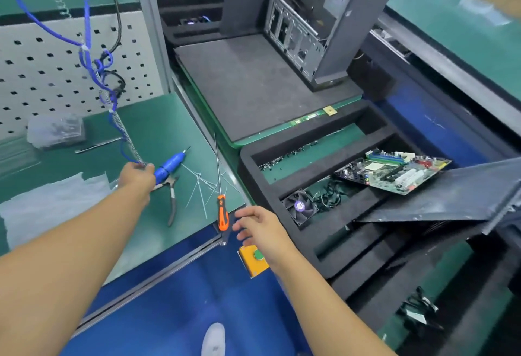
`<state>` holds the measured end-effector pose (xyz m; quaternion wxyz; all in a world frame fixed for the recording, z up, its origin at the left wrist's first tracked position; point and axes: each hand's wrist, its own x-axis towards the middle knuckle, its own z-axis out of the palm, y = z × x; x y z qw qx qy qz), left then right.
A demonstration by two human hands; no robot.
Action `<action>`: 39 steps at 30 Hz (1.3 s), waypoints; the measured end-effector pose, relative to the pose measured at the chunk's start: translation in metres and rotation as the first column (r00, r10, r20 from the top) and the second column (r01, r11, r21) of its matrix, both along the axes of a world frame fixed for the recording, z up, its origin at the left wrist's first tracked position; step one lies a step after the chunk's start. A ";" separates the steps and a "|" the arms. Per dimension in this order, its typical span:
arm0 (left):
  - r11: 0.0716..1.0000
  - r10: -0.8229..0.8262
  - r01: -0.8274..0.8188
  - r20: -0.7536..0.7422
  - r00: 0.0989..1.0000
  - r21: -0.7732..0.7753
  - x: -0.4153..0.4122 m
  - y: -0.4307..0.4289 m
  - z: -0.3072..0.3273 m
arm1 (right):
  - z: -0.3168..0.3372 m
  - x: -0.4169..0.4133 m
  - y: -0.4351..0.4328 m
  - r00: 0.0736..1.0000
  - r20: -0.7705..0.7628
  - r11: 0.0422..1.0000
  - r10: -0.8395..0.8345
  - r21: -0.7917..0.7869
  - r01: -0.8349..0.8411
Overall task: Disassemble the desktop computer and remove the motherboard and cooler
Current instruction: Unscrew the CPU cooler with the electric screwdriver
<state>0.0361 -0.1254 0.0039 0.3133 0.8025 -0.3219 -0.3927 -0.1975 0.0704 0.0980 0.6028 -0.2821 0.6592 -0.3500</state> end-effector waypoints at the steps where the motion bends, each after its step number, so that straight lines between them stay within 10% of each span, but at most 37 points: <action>1: 0.999 -0.032 0.033 0.031 0.999 -0.024 -0.002 0.001 0.001 | 0.000 0.000 -0.001 1.000 -0.001 1.000 -0.002 0.001 0.002; 11: 0.910 -0.218 0.129 -0.191 0.957 -0.394 -0.030 0.024 0.067 | 0.008 0.013 -0.022 1.000 0.004 0.995 -0.020 -0.101 0.020; 23: 0.927 -0.326 0.106 -0.629 0.705 -0.361 -0.087 0.068 0.198 | 0.028 0.021 -0.051 0.788 -0.616 0.861 0.006 -0.398 -0.318; 32: 0.864 -0.457 0.423 -0.779 0.430 -0.273 -0.191 0.133 0.221 | 0.061 -0.068 0.035 0.878 -0.288 0.781 -0.382 -0.609 0.140; 39: 0.461 -0.822 0.773 -0.539 0.187 -0.435 -0.334 0.252 0.225 | 0.092 -0.202 0.171 0.633 -0.087 0.545 -0.769 -0.607 0.579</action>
